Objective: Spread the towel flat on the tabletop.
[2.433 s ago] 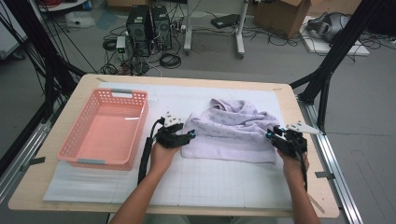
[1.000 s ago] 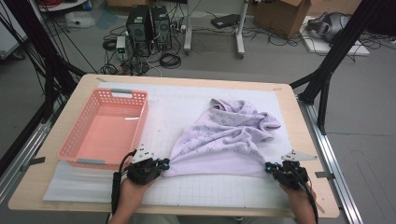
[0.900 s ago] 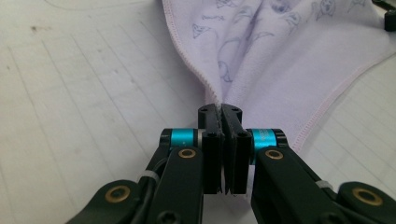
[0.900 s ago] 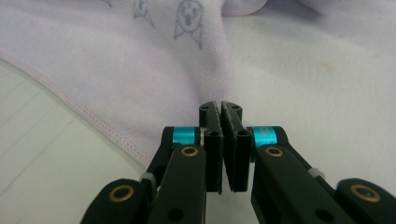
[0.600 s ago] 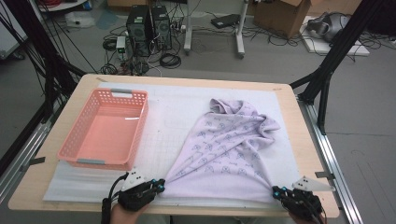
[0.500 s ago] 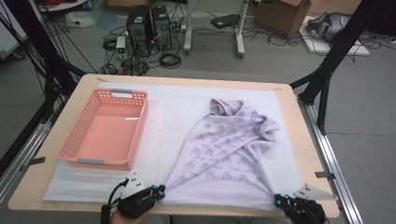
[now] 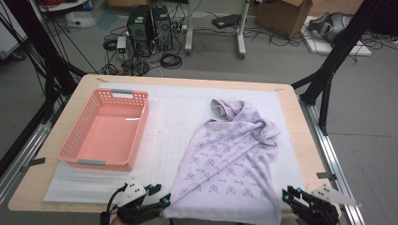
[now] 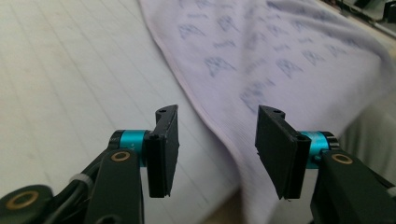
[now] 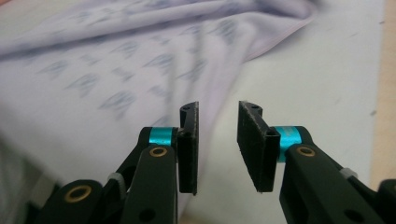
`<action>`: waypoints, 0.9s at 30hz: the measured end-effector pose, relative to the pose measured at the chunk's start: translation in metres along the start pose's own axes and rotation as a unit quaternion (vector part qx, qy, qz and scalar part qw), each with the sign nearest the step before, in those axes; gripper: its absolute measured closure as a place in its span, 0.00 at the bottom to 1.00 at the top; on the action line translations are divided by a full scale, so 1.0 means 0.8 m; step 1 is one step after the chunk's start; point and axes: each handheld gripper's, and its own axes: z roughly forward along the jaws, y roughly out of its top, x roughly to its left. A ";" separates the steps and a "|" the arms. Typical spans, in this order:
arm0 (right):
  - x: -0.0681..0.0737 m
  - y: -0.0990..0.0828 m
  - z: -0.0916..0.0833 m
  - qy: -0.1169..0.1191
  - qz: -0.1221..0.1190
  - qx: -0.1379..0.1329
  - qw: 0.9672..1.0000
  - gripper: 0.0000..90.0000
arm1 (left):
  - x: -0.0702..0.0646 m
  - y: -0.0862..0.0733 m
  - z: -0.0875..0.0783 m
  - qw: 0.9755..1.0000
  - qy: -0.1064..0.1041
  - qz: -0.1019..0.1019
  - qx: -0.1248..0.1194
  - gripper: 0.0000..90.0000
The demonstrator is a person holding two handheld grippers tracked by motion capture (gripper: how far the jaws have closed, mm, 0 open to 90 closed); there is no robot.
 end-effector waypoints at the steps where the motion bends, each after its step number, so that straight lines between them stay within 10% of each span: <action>1: -0.006 0.005 0.011 -0.008 0.001 0.004 1.000 0.78 | 0.004 0.004 0.003 1.000 0.000 -0.004 -0.002 0.54; 6: -0.010 0.016 0.071 -0.009 0.015 0.037 0.999 0.76 | 0.011 0.011 0.015 1.000 0.001 -0.002 -0.003 0.55; 12: 0.019 0.027 0.099 -0.015 -0.028 0.041 0.999 0.63 | 0.016 0.019 0.029 1.000 -0.001 -0.002 -0.006 0.55; 19: 0.019 0.031 0.100 0.013 -0.049 0.051 0.997 0.98 | 0.019 0.025 0.041 1.000 0.005 -0.006 -0.007 0.56; 24: -0.007 0.025 0.072 -0.103 -0.079 0.070 0.989 0.98 | 0.024 0.027 0.040 1.000 0.010 -0.012 -0.010 0.57; 27: -0.017 0.018 0.060 -0.089 -0.057 0.062 0.993 0.95 | 0.027 0.035 0.048 1.000 0.004 -0.017 -0.010 0.57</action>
